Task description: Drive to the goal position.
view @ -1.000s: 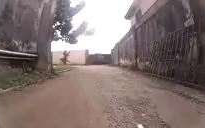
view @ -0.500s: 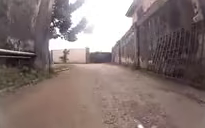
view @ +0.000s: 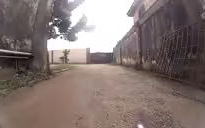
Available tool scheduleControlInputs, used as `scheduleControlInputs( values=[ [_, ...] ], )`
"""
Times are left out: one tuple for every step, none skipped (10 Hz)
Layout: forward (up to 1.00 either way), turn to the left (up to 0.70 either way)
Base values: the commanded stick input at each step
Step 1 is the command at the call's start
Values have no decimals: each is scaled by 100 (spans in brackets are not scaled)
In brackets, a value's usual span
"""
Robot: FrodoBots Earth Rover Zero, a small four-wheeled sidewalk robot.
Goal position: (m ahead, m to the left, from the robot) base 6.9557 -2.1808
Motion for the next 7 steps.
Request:
scheduleControlInputs(
  values=[
    [50,0],
    [50,0],
    [50,0],
    [50,0],
    [50,0],
    [50,0],
    [50,0]
  ],
)
